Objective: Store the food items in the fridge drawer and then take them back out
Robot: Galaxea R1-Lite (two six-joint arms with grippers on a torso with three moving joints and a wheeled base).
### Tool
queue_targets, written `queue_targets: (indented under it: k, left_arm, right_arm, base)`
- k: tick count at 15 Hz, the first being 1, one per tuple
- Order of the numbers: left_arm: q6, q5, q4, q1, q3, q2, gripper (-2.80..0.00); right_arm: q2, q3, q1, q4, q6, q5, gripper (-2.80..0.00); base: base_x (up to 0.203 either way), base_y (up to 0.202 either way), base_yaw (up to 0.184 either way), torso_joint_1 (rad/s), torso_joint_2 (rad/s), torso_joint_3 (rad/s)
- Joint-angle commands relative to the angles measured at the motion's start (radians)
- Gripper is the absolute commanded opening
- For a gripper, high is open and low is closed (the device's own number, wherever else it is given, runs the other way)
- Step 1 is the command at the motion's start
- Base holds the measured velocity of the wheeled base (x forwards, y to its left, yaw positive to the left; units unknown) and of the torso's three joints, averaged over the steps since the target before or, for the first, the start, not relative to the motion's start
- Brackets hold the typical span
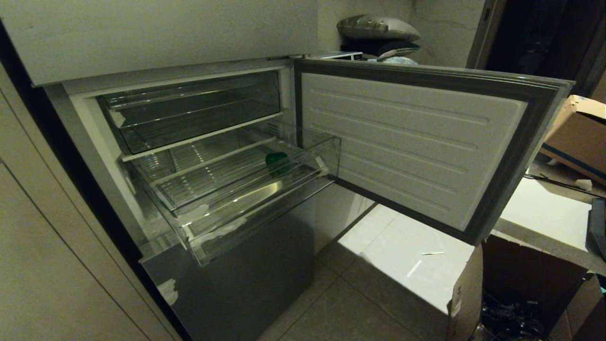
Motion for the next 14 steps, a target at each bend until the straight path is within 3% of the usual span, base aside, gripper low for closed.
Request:
queue_targets:
  k: [1, 2, 6, 14]
  left_arm:
    - [0.000, 0.000, 0.001, 0.000, 0.000, 0.000, -2.80]
    - [0.000, 0.000, 0.001, 0.001, 0.000, 0.000, -2.80]
    - [0.000, 0.000, 0.001, 0.000, 0.000, 0.000, -2.80]
    - [0.000, 0.000, 0.001, 0.000, 0.000, 0.000, -2.80]
  right_arm:
    - [0.170, -0.075, -0.029, -0.005, 0.019, 0.005, -2.53]
    - [0.215, -0.107, -0.031, -0.006, 0.024, 0.009, 0.00]
    - [0.355, -0.214, -0.030, -0.044, 0.029, 0.124, 0.00]
    - [0.593, -0.452, 0.077, -0.102, 0.020, 0.116, 0.00]
  base:
    - [0.000, 0.000, 0.000, 0.000, 0.00, 0.000]
    - [0.000, 0.000, 0.000, 0.000, 0.00, 0.000]
    - [0.000, 0.000, 0.000, 0.000, 0.00, 0.000]
    - [0.000, 0.000, 0.000, 0.000, 0.00, 0.000]
